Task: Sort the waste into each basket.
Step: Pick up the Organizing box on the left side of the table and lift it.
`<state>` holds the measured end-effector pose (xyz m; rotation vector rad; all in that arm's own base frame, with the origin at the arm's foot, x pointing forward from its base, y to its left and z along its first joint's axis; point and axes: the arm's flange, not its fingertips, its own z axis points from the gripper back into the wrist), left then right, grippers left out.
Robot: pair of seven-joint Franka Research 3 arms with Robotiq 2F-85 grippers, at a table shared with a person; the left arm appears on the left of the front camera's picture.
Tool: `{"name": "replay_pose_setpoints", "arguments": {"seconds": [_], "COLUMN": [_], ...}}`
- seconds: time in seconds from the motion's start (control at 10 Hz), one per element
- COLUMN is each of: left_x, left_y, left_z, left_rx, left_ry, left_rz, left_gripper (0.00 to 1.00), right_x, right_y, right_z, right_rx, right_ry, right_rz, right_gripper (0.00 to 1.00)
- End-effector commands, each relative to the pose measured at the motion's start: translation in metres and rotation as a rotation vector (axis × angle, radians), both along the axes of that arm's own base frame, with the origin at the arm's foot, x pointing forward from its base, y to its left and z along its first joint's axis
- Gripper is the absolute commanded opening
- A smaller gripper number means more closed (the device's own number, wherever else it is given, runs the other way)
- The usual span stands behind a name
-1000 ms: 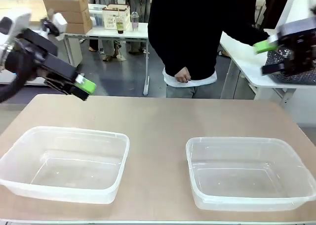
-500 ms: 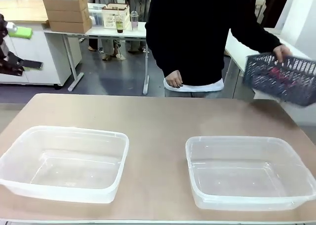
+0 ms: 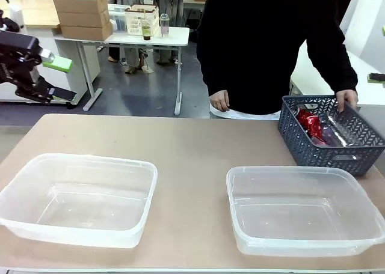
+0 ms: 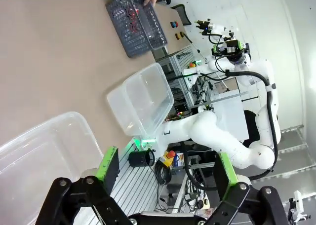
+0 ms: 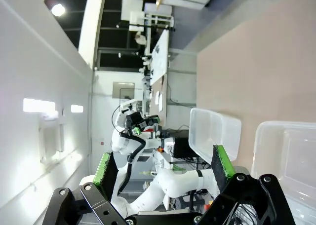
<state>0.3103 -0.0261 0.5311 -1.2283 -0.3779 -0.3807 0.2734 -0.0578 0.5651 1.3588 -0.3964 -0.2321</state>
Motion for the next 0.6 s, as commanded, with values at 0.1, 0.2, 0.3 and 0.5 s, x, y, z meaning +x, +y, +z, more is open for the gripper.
{"name": "replay_pose_setpoints", "arguments": {"seconds": [0.1,0.2,0.3,0.5], "left_x": [0.002,0.002,0.002,0.002], "left_y": [0.0023,0.0023,0.0023,0.0023], "left_z": [0.0004,0.0004,0.0004,0.0004], "left_rx": [-0.031,-0.031,-0.031,-0.031], "left_ry": [-0.029,-0.029,-0.029,-0.029], "left_rz": [-0.004,-0.004,-0.004,-0.004], "left_gripper": [1.0,1.0,1.0,1.0], "right_x": [0.0034,0.0034,0.0034,0.0034], "right_y": [-0.0074,-0.0074,-0.0074,-0.0074], "right_z": [0.0004,0.0004,0.0004,0.0004], "right_rx": [0.011,0.011,0.011,0.011], "right_ry": [-0.035,-0.035,-0.035,-0.035], "right_rz": [-0.006,-0.006,-0.006,-0.006], "right_gripper": [1.0,1.0,1.0,1.0]}}
